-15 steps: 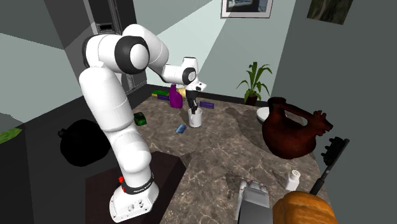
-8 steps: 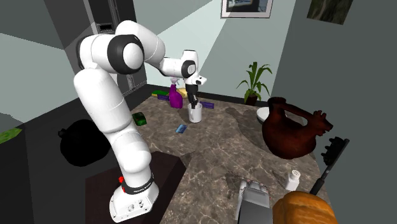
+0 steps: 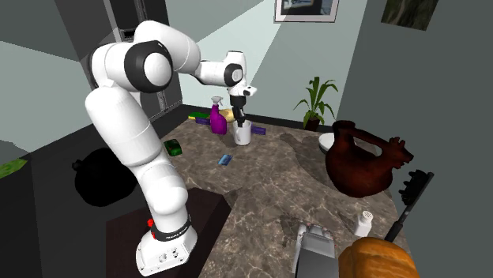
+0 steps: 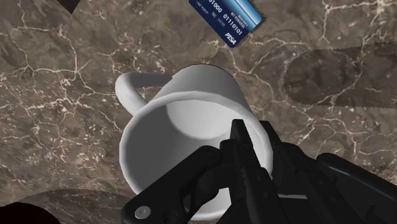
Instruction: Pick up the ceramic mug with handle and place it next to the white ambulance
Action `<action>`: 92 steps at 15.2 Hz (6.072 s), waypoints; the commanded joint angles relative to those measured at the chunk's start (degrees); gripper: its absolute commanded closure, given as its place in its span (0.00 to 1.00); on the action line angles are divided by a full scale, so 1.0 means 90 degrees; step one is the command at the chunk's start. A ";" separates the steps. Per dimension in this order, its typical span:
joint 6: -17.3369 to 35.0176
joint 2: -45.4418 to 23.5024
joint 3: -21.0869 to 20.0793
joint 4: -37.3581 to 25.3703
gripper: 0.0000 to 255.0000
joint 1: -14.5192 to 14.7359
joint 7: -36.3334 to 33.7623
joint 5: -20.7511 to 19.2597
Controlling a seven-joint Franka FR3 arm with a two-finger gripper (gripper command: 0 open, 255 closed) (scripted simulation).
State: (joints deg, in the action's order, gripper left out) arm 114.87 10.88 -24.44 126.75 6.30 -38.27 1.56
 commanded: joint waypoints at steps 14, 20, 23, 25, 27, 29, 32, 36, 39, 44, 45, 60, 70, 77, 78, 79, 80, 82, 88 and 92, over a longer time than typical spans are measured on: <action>-0.1285 0.0266 0.0091 -0.1037 1.00 -0.0011 0.0111 0.0076; -0.1798 0.0277 0.0117 -0.1540 1.00 -0.0026 0.0130 0.0070; -0.1949 0.0444 0.0234 -0.1535 1.00 -0.0072 0.0304 0.0100; -0.1936 0.0773 0.0460 -0.1207 1.00 -0.0147 0.0638 0.0147; -0.1932 0.1075 0.0691 -0.0910 1.00 -0.0221 0.0964 0.0161; -0.1935 0.1350 0.0926 -0.0642 1.00 -0.0294 0.1283 0.0145; -0.1947 0.1715 0.1281 -0.0292 1.00 -0.0415 0.1754 0.0074; -0.1968 0.2111 0.1764 0.0077 1.00 -0.0596 0.2372 -0.0096; -0.1980 0.2338 0.2133 0.0280 1.00 -0.0747 0.2831 -0.0267; -0.1980 0.2575 0.2756 0.0480 1.00 -0.1026 0.3597 -0.0603; -0.1975 0.2601 0.2882 0.0499 1.00 -0.1085 0.3751 -0.0674; -0.1749 0.2154 0.4710 0.0018 1.00 -0.1814 0.5948 -0.1554; -0.0901 0.2153 0.4819 0.0865 1.00 -0.1856 0.5880 -0.1649; -0.0283 0.2060 0.4912 0.1390 1.00 -0.1881 0.5840 -0.1716; -0.0193 0.2040 0.4926 0.1461 1.00 -0.1884 0.5835 -0.1726; -0.0102 0.2018 0.4940 0.1530 1.00 -0.1887 0.5830 -0.1735; -0.0010 0.1994 0.4955 0.1598 1.00 -0.1889 0.5825 -0.1745; 0.0175 0.1941 0.4985 0.1731 1.00 -0.1894 0.5816 -0.1763; 0.0746 0.1737 0.5079 0.2100 1.00 -0.1907 0.5794 -0.1812; 0.1142 0.1560 0.5140 0.2320 1.00 -0.1915 0.5786 -0.1836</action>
State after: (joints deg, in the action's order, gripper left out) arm 124.04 25.54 21.38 146.78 -10.70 13.72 -14.72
